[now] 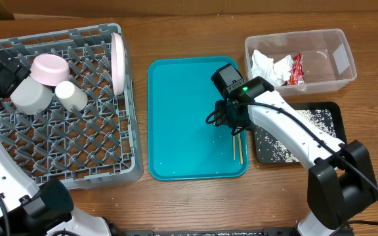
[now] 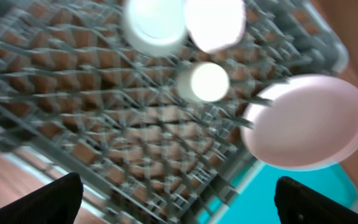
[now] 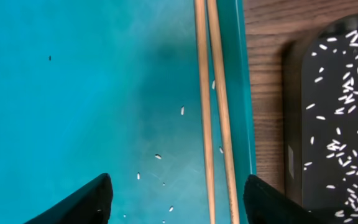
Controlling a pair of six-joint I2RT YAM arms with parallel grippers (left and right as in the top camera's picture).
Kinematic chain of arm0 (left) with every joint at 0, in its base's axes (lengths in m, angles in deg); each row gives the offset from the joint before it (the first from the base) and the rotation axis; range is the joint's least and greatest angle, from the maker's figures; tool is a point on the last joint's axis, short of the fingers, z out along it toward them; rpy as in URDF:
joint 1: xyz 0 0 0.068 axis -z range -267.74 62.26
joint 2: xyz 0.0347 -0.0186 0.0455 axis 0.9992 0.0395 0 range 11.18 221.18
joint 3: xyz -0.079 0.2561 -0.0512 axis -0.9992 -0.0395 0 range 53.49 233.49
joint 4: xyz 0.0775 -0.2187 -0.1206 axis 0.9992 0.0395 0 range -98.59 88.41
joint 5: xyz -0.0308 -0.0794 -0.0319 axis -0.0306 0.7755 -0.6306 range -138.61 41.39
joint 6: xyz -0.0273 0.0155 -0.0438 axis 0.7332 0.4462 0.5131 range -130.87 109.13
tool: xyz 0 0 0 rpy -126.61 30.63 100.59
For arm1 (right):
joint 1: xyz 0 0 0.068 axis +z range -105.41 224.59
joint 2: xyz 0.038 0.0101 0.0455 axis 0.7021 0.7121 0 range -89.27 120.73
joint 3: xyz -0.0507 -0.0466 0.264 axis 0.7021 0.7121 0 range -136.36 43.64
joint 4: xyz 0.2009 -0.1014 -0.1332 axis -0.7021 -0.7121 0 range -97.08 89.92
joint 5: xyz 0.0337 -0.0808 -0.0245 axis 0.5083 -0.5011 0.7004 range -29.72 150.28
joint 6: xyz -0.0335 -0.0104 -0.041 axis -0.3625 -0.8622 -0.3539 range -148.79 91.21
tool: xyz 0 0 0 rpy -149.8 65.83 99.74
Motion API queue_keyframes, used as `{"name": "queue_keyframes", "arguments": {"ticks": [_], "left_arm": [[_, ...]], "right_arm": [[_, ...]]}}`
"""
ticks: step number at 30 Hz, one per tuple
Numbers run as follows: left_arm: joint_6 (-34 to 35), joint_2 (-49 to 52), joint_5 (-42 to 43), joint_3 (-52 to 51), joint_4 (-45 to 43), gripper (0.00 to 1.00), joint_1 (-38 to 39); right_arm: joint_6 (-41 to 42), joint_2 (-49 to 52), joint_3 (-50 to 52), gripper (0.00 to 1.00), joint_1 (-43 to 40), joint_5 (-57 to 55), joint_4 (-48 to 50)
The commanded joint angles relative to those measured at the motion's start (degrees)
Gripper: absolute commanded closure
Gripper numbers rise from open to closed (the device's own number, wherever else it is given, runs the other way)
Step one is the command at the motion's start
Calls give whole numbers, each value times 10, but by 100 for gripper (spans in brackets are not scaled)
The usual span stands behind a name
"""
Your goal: Sort waste into correct bins and load items into the dishwasher
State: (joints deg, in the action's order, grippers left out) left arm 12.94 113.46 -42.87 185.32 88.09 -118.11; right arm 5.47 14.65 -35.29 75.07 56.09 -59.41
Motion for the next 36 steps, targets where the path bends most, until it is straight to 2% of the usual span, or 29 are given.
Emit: {"name": "queue_keyframes", "arguments": {"ticks": [1,2,3,5,7,9,15,20,25,29,33,36], "left_arm": [[-70,6,189,3,1,0,1],[-109,6,253,3,1,0,1],[-185,6,357,3,1,0,7],[-227,6,412,3,1,0,23],[-228,6,407,3,1,0,50],[-227,6,378,3,1,0,93],[-204,6,283,3,1,0,257],[-204,6,239,3,-6,0,398],[-202,6,224,3,-44,0,509],[-156,9,176,3,-68,0,563],[11,28,21,3,-71,0,605],[53,51,-40,3,-66,0,632]], "right_arm": [[-2,-3,1,19,3,5,3],[-2,-3,-3,12,3,5,-1],[-2,-4,-21,11,3,6,-16],[-2,-6,-49,11,3,9,-35],[-2,-10,-86,10,1,5,-58],[-2,-14,-128,0,-6,-6,-79],[2,-20,-258,0,-74,-43,-145],[2,-20,-344,0,-185,-44,-191],[2,-20,-360,0,-317,-43,-191],[2,-20,-359,0,-376,-37,-193],[2,-20,-359,0,-409,-37,-192],[2,-20,-359,0,-422,-37,-192]]}}
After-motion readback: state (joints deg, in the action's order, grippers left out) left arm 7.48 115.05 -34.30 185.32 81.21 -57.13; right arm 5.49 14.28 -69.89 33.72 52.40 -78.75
